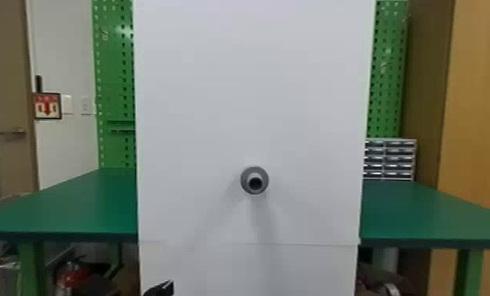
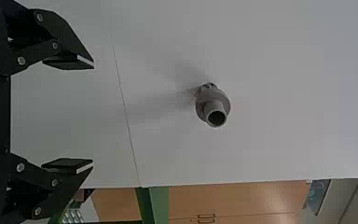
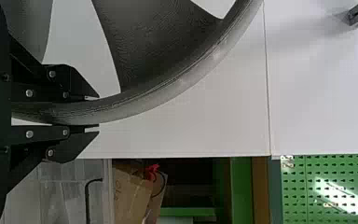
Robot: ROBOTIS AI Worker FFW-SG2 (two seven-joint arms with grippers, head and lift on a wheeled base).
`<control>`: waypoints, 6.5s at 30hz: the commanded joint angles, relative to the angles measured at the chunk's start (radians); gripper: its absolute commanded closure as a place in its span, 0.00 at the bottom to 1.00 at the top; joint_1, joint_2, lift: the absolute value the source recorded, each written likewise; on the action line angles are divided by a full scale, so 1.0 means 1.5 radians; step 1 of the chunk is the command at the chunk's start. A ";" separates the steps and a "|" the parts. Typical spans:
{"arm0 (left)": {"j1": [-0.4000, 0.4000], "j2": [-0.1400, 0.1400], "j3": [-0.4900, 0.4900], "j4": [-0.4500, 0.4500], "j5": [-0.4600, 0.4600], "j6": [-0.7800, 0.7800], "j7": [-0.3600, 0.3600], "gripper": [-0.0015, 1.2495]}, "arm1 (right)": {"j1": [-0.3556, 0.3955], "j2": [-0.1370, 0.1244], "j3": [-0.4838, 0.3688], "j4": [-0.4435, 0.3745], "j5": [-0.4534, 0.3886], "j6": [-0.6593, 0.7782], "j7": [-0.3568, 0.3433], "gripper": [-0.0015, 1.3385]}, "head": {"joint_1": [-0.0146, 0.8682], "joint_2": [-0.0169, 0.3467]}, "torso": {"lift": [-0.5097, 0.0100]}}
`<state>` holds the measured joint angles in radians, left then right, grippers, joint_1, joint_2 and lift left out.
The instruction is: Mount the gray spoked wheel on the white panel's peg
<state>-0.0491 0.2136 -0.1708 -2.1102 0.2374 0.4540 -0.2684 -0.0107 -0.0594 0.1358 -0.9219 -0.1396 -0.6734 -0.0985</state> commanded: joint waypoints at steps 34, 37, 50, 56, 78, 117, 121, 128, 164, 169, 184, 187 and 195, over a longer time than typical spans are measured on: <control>0.000 -0.001 0.002 0.001 0.001 0.000 0.000 0.40 | 0.011 0.027 -0.071 -0.182 0.027 0.160 -0.001 0.80 | 0.16 0.03 | 0.21; 0.000 -0.001 0.002 0.001 0.001 0.000 0.000 0.40 | 0.007 0.027 -0.072 -0.209 0.028 0.190 -0.001 0.80 | 0.16 0.03 | 0.21; 0.004 -0.001 0.008 0.001 0.002 0.000 0.000 0.40 | -0.052 0.025 -0.085 -0.294 0.032 0.319 -0.001 0.80 | 0.16 0.03 | 0.21; 0.006 -0.001 0.009 -0.001 0.002 0.000 0.000 0.40 | -0.091 0.021 -0.071 -0.334 0.032 0.393 -0.006 0.80 | 0.16 0.03 | 0.21; 0.011 0.001 0.013 -0.002 0.003 0.000 0.000 0.40 | -0.204 0.005 0.055 -0.482 -0.008 0.623 -0.127 0.81 | 0.16 0.03 | 0.21; 0.011 0.007 0.006 -0.002 0.000 0.001 0.000 0.40 | -0.302 0.004 0.054 -0.724 -0.097 0.924 -0.249 0.81 | 0.16 0.03 | 0.21; 0.012 0.007 0.006 -0.002 0.000 0.001 0.000 0.40 | -0.305 0.003 0.043 -0.745 -0.108 0.944 -0.257 0.81 | 0.16 0.03 | 0.21; 0.012 0.007 0.005 -0.003 0.001 0.002 0.000 0.40 | -0.312 0.000 0.030 -0.762 -0.115 0.964 -0.257 0.81 | 0.16 0.03 | 0.21; 0.006 0.009 -0.003 -0.003 -0.001 0.008 0.000 0.40 | -0.343 -0.001 0.038 -0.744 -0.147 0.967 -0.266 0.81 | 0.16 0.03 | 0.21; 0.005 0.009 -0.003 -0.003 -0.001 0.008 0.000 0.40 | -0.346 -0.002 0.038 -0.739 -0.142 0.965 -0.266 0.81 | 0.16 0.03 | 0.21; 0.005 0.010 -0.003 -0.003 -0.002 0.008 0.000 0.40 | -0.352 -0.002 0.036 -0.712 -0.136 0.952 -0.266 0.81 | 0.16 0.03 | 0.21; 0.005 0.010 -0.003 -0.003 -0.001 0.008 0.000 0.40 | -0.355 -0.002 0.037 -0.702 -0.136 0.946 -0.266 0.81 | 0.16 0.03 | 0.21; 0.006 0.010 -0.003 -0.004 -0.002 0.008 0.000 0.40 | -0.367 -0.003 0.040 -0.669 -0.137 0.933 -0.266 0.81 | 0.16 0.03 | 0.21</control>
<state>-0.0414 0.2286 -0.1754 -2.1165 0.2352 0.4663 -0.2684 -0.5535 -0.0640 0.1953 -1.9460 -0.3436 0.7314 -0.4970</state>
